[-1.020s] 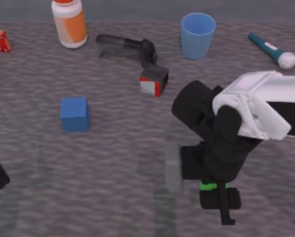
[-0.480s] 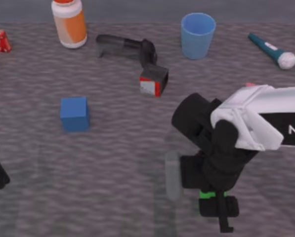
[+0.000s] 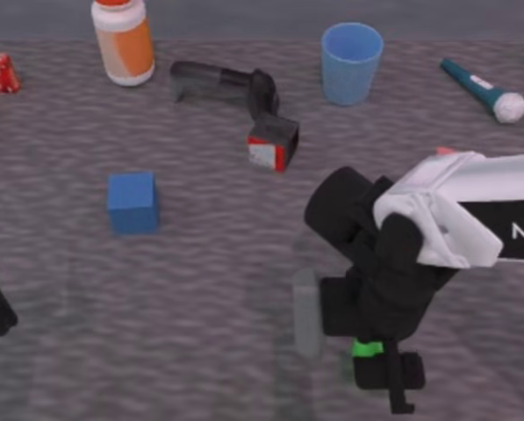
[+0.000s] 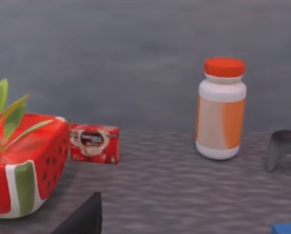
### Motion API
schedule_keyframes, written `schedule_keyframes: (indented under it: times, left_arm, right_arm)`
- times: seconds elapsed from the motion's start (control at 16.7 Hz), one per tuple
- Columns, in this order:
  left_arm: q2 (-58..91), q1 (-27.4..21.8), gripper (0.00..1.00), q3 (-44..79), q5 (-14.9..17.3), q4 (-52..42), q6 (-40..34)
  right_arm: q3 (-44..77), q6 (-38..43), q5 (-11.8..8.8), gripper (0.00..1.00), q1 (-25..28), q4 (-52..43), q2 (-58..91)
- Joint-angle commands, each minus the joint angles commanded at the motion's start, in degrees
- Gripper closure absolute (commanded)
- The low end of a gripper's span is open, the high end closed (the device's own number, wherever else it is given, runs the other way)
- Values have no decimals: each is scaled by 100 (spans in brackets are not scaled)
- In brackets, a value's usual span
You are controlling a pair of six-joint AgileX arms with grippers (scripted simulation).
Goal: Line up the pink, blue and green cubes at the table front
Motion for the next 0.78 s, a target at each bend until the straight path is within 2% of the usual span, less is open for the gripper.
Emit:
schedule_keyframes:
  times: [0.18, 0.24, 0.78]
  left_arm:
    - [0, 0, 0, 0, 0, 0, 0]
    - [0, 0, 0, 0, 0, 0, 0]
    - [0, 0, 0, 0, 0, 0, 0]
  right_arm:
    - [0, 0, 0, 2, 0, 0, 0]
    - [0, 0, 0, 0, 0, 0, 0]
    - [17, -3, 0, 0, -6, -20, -11]
